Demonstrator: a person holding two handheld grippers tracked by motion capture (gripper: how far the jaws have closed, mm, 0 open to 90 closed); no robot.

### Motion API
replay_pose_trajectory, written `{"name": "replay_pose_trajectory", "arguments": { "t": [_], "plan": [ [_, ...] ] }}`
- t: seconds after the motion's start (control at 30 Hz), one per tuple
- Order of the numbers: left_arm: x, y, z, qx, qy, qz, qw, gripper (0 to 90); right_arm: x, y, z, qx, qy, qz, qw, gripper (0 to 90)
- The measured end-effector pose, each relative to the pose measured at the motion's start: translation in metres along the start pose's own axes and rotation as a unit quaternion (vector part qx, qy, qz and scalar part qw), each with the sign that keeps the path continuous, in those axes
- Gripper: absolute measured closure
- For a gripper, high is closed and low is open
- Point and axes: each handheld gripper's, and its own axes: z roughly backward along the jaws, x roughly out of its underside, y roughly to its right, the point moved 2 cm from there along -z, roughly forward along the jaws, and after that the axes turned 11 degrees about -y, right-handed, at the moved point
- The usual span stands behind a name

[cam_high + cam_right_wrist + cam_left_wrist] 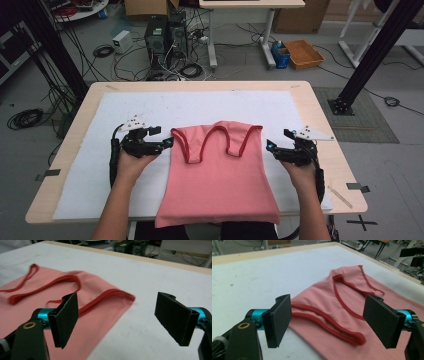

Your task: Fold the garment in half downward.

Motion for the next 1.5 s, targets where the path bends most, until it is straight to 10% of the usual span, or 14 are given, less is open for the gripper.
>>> {"name": "replay_pose_trajectory", "arguments": {
  "t": [0.13, 0.4, 0.53, 0.8, 1.07, 1.5],
  "plan": [
    [-0.003, -0.021, -0.014, -0.01, -0.01, 0.032, 0.9994, 23.2, -0.016, 0.012, -0.012, 0.003, -0.007, -0.012, 0.9999, 19.5],
    [-0.01, -0.041, -0.041, -0.032, -0.053, 0.032, 0.9976, 23.2, -0.034, 0.028, -0.054, 0.009, -0.05, -0.015, 0.9986, 19.5],
    [0.0, -0.057, -0.06, -0.023, -0.057, 0.076, 0.9952, 23.2, -0.03, 0.035, -0.091, -0.008, -0.107, -0.022, 0.994, 23.6],
    [-0.003, -0.051, -0.074, -0.024, -0.117, 0.07, 0.9904, 40.2, -0.025, 0.028, -0.113, -0.028, -0.176, 0.008, 0.9839, 58.2],
    [-0.002, -0.051, -0.072, -0.049, -0.124, 0.049, 0.9899, 81.9, -0.024, 0.034, -0.107, -0.032, -0.177, 0.008, 0.9837, 83.8],
    [-0.041, -0.043, -0.034, -0.066, -0.045, 0.01, 0.9968, 84.5, -0.045, 0.04, -0.084, -0.023, -0.092, -0.008, 0.9955, 85.3]
  ]
}}
